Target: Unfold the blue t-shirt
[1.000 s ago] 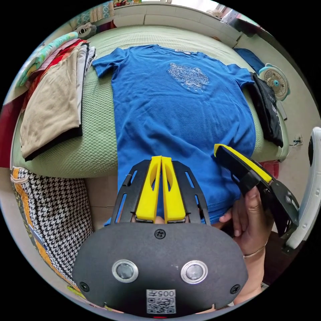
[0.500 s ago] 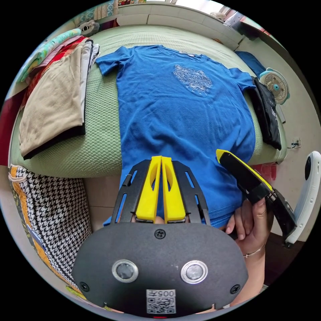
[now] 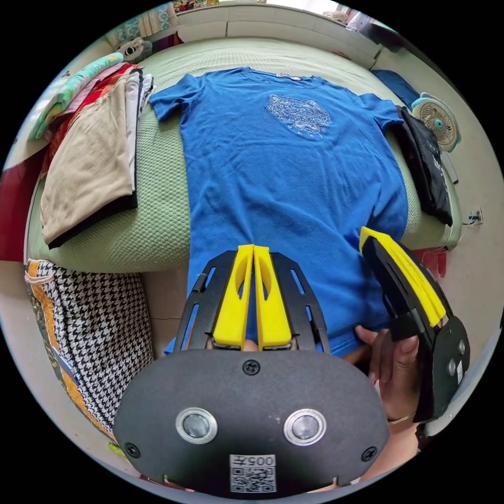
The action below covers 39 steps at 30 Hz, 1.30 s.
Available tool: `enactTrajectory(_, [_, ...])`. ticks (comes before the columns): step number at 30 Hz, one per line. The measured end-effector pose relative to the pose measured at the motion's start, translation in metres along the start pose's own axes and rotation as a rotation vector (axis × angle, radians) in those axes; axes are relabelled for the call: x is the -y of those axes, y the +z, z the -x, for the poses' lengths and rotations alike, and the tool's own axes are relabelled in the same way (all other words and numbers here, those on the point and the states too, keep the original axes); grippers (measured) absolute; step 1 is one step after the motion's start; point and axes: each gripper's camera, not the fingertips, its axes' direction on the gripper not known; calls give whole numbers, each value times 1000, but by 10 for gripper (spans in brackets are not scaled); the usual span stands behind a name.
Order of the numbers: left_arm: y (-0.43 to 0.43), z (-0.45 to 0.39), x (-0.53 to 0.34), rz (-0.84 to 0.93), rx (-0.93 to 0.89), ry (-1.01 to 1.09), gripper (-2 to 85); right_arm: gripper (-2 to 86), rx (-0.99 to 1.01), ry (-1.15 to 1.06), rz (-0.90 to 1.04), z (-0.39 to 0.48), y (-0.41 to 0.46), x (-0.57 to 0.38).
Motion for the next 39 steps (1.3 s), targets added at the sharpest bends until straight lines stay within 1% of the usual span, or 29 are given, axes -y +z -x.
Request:
enactTrajectory(3, [1, -1, 0, -7, -8, 5, -3, -12, -46, 30, -20, 0, -2, -4])
enactTrajectory(10, [3, 2, -1, -19, -58, 2, -3, -12, -35, 65, 11, -4, 3, -4])
enactTrajectory(14, [6, -1, 4, -10, -11, 28, -3, -12, -21, 79, 31, -7, 7, 0])
enactTrajectory(18, [9, -5, 7, -5, 30, 34, -3, -11, 20, 85, 34, -10, 10, 4])
enactTrajectory(24, [14, 2, 10, 2, 19, 7, -2, -12, 114, 105, 60, -16, 17, 10])
enactTrajectory(26, [18, 5, 14, 27, 18, -2, -2, -12, 85, 123, 71, -17, 20, 15])
enactTrajectory(28, [20, 7, 16, 40, 31, 3, -2, -12, 21, 92, 113, -7, 27, 23])
enactTrajectory(30, [20, 10, 15, 32, 46, 12, -2, -13, 5, 78, 103, -3, 27, 25])
enactTrajectory(36, [18, 28, 10, 27, 28, -12, -3, -13, 94, 118, 131, -13, 30, 24])
enactTrajectory(39, [16, 36, 5, 24, 12, -17, -3, -13, 104, 117, 119, -15, 27, 20])
